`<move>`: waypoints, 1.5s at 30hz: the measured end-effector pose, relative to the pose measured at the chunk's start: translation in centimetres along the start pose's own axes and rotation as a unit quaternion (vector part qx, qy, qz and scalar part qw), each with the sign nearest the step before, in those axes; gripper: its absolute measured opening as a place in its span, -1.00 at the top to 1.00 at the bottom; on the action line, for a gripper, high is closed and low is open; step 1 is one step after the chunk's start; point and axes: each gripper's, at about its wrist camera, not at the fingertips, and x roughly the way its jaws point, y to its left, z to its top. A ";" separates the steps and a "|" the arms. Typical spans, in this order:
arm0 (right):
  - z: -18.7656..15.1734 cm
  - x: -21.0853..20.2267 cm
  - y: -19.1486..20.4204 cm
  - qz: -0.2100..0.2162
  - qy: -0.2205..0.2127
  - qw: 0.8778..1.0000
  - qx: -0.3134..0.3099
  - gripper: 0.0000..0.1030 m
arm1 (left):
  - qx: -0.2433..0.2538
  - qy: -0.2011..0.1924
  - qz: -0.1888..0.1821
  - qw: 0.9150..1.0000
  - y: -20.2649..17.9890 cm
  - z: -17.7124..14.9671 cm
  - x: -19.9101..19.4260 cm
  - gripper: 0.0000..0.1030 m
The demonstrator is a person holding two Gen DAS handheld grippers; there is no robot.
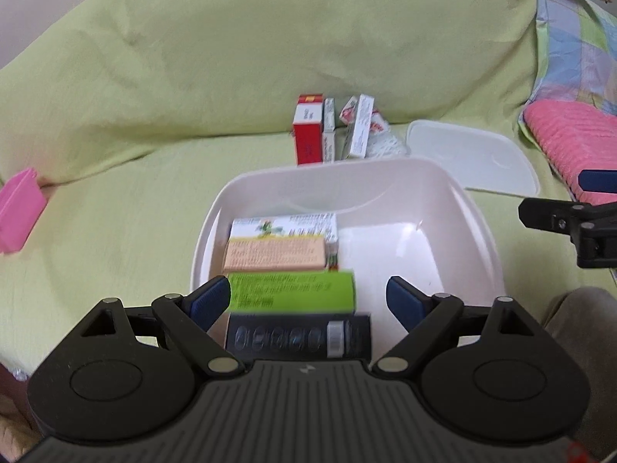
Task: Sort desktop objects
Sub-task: 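Move the left gripper past the bin toward the red-and-white HYNAUT box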
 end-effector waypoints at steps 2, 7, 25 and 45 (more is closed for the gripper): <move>0.4 -0.2 -0.7 -0.005 0.002 1.000 0.010 -0.98 | 0.006 -0.007 -0.001 1.000 -0.6 0.8 0.1 -0.80; 0.1 0.5 -1.8 -0.022 0.011 0.999 0.044 -0.98 | 0.018 -0.013 -0.011 1.000 -1.3 1.3 0.5 -0.81; -2.7 5.4 -1.9 0.021 0.037 0.994 0.097 -0.98 | -0.003 0.002 -0.022 1.000 3.0 3.1 4.5 -0.81; 5.2 16.7 -8.7 0.002 0.027 0.994 0.104 -0.98 | 0.042 0.018 -0.053 0.998 1.4 19.2 24.0 -0.81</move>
